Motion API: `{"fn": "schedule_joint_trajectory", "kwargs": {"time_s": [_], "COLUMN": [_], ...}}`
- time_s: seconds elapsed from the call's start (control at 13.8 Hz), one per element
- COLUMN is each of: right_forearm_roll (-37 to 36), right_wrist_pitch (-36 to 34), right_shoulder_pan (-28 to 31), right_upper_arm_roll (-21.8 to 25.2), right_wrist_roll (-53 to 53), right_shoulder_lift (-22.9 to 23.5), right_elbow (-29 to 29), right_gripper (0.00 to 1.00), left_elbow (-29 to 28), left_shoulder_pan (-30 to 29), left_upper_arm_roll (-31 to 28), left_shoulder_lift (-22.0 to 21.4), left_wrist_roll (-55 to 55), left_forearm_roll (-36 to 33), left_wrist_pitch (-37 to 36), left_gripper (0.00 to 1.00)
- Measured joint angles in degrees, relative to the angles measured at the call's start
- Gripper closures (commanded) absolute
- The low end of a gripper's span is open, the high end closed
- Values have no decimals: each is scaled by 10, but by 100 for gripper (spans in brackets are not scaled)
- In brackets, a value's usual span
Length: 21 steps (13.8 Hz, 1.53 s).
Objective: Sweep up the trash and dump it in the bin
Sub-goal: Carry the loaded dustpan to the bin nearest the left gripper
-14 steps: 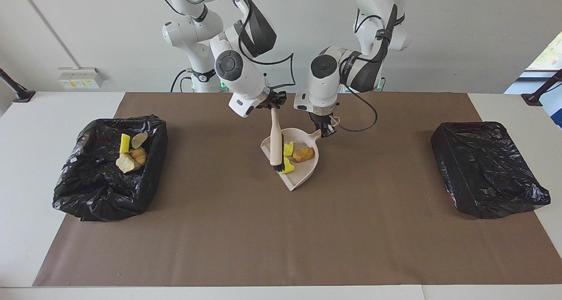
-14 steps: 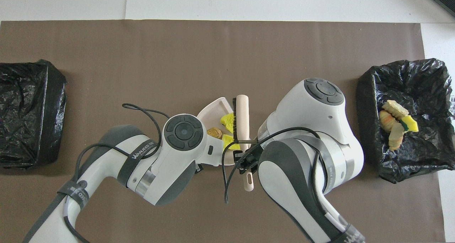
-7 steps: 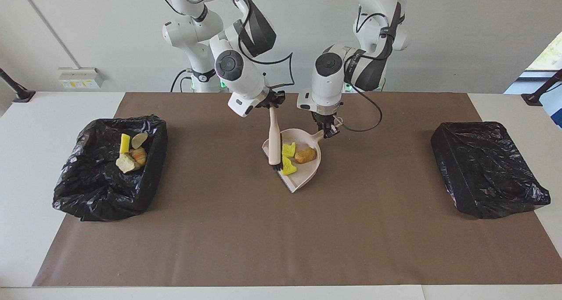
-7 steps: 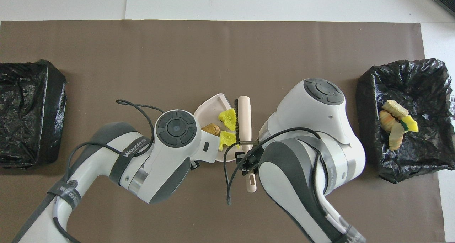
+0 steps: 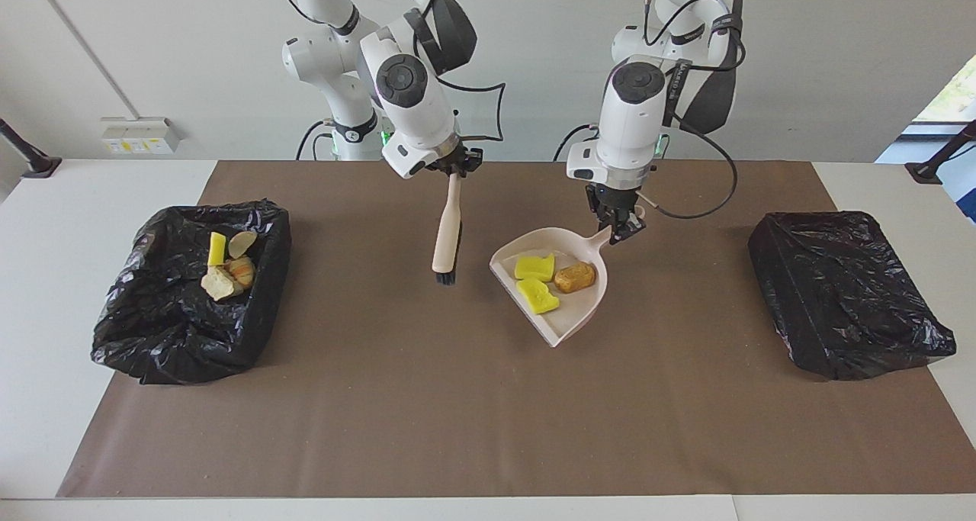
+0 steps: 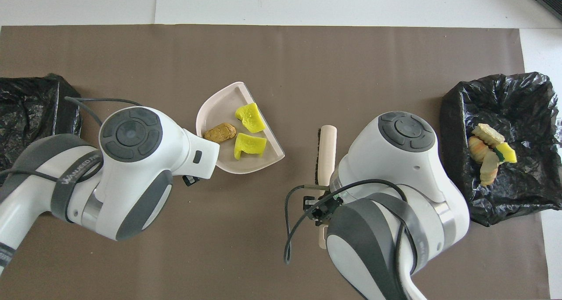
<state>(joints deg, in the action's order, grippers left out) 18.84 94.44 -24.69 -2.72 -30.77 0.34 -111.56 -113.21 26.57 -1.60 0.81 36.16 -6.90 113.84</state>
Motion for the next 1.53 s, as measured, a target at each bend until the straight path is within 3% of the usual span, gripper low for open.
{"fn": "schedule_joint_trajectory", "kwargs": {"time_s": [0.29, 0.65, 0.95, 1.24, 1.45, 1.53], "right_forearm_roll": [0, 0, -13, -25, -25, -25], "right_wrist_pitch": [58, 170, 208, 252, 264, 264], "right_shoulder_pan": [-52, -139, -179, -207, -216, -216], "right_upper_arm_roll": [-3, -5, -6, -6, -6, -5], "right_wrist_roll": [-32, -107, -124, -126, -127, -127], "right_shoulder_lift": [-23, -22, -22, -22, -25, -27], "right_elbow": [-56, -128, -175, -219, -232, -233], "right_gripper": [100, 100, 100, 100, 100, 87], "left_elbow": [31, 63, 75, 81, 121, 132], "left_shoulder_pan": [-106, -267, -387, -469, -503, -504], "left_upper_arm_roll": [-1, -3, -4, -4, -4, -4], "left_shoulder_lift": [-3, -3, -2, 1, 29, 41], "left_wrist_roll": [142, 410, 625, 789, 835, 835], "left_forearm_roll": [-12, -13, -14, -15, -74, -101], "left_wrist_pitch": [-4, -6, 8, 78, 97, 100], "left_gripper": [100, 100, 100, 100, 100, 100]}}
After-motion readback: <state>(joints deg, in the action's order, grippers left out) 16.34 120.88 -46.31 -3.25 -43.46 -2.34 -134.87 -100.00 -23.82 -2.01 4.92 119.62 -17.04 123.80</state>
